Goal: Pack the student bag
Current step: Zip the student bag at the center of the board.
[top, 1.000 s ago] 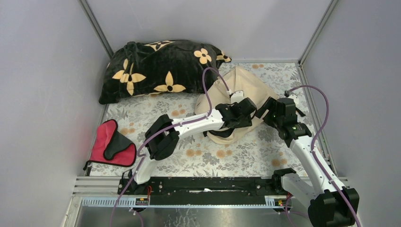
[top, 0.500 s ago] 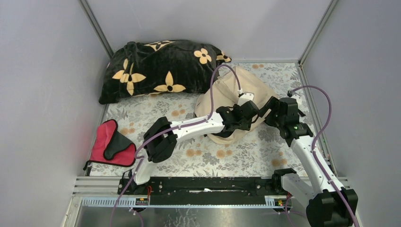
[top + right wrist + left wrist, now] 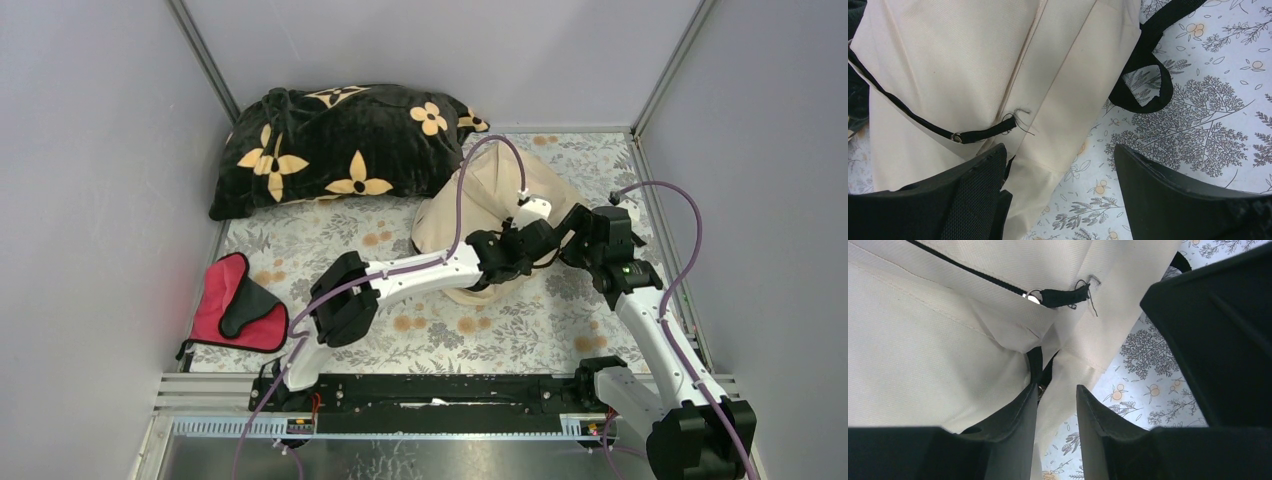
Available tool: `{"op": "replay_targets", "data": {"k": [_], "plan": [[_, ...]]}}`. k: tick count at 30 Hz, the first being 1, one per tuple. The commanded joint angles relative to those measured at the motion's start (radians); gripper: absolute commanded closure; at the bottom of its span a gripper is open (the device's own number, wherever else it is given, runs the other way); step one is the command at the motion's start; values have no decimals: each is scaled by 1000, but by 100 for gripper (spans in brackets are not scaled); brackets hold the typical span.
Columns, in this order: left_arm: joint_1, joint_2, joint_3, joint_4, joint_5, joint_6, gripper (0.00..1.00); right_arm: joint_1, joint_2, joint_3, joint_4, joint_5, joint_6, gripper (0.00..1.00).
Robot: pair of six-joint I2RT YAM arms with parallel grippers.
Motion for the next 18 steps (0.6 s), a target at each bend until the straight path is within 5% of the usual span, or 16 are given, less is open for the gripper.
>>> {"op": "replay_targets", "data": {"k": [1, 7, 18], "plan": [[-11, 40, 37, 17, -78, 31, 60, -7, -5, 14, 9, -18, -4, 14], [-13, 78, 65, -16, -166, 13, 63, -7, -6, 9, 7, -18, -4, 14], [-25, 52, 49, -21, -261, 11, 50, -7, 4, 9, 17, -30, 0, 14]]}}
